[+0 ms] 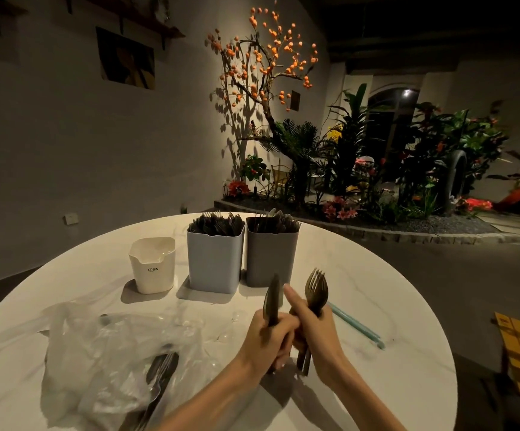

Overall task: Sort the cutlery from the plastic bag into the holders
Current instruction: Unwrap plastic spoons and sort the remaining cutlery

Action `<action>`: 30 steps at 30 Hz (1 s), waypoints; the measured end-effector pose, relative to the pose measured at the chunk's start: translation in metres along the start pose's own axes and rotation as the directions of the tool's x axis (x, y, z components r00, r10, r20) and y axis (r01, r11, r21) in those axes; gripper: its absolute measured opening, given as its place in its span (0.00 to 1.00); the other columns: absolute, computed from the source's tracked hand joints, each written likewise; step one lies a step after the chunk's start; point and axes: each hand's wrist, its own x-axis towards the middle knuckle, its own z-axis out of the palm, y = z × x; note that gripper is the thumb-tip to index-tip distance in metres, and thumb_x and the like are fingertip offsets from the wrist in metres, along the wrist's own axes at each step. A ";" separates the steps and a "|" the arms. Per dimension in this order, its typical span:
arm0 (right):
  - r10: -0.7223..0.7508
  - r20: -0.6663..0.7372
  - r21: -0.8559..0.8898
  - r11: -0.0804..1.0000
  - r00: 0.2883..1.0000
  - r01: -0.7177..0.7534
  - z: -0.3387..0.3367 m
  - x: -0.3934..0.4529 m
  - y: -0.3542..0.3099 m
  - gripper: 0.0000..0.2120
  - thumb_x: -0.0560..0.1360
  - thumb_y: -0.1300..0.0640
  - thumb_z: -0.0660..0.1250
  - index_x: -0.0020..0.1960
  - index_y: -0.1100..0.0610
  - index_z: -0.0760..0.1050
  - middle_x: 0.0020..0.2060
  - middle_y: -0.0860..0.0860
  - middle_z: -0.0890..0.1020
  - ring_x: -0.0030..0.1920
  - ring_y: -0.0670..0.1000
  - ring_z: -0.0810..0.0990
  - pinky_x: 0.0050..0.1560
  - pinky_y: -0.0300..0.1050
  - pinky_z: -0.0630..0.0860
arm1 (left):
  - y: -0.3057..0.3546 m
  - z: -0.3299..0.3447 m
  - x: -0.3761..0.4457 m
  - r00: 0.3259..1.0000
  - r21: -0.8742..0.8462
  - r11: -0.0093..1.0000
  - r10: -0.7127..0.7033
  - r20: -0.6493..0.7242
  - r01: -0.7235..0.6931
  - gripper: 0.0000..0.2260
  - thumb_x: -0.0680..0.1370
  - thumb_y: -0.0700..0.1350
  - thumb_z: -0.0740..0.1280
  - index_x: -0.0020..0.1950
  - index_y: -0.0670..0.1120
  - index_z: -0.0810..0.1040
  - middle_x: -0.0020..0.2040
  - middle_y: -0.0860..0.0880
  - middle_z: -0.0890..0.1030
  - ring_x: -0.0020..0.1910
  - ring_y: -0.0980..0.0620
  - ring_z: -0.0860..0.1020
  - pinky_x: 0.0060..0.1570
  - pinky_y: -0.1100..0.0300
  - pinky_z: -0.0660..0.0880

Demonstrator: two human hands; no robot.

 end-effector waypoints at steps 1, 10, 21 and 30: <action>0.013 0.000 0.006 1.000 1.000 -0.013 -0.001 -0.002 0.003 0.23 0.69 0.39 0.72 0.28 0.57 0.73 0.26 0.57 0.69 0.25 0.50 0.68 0.29 0.41 0.69 | -0.001 0.001 -0.001 1.000 0.016 1.000 -0.018 -0.009 0.018 0.25 0.83 0.42 0.64 0.24 0.50 0.70 0.22 0.52 0.68 0.19 0.56 0.65 0.25 0.65 0.65; 0.082 -0.026 0.023 0.996 0.996 -0.082 -0.003 0.008 0.000 0.23 0.70 0.38 0.68 0.30 0.57 0.71 0.23 0.51 0.68 0.24 0.46 0.67 0.29 0.38 0.67 | 0.008 -0.006 0.010 0.984 -0.013 0.985 -0.171 -0.056 0.171 0.24 0.82 0.45 0.67 0.25 0.48 0.71 0.23 0.50 0.67 0.22 0.57 0.65 0.26 0.66 0.66; -0.213 0.094 0.219 0.957 0.972 0.189 0.065 0.110 -0.141 0.28 0.81 0.43 0.62 0.26 0.52 0.64 0.21 0.46 0.63 0.22 0.45 0.59 0.24 0.37 0.55 | 0.120 -0.111 0.101 0.864 0.201 0.980 0.097 -0.495 0.005 0.12 0.75 0.46 0.75 0.38 0.40 0.78 0.31 0.50 0.77 0.34 0.54 0.76 0.40 0.57 0.70; -0.062 -0.027 0.187 0.980 0.998 0.066 0.118 0.195 -0.119 0.25 0.80 0.38 0.61 0.32 0.53 0.68 0.21 0.45 0.66 0.22 0.45 0.62 0.22 0.36 0.60 | 0.118 -0.166 0.158 0.801 0.603 0.739 0.147 -0.580 0.301 0.28 0.69 0.58 0.78 0.65 0.50 0.76 0.58 0.50 0.80 0.59 0.46 0.78 0.54 0.53 0.75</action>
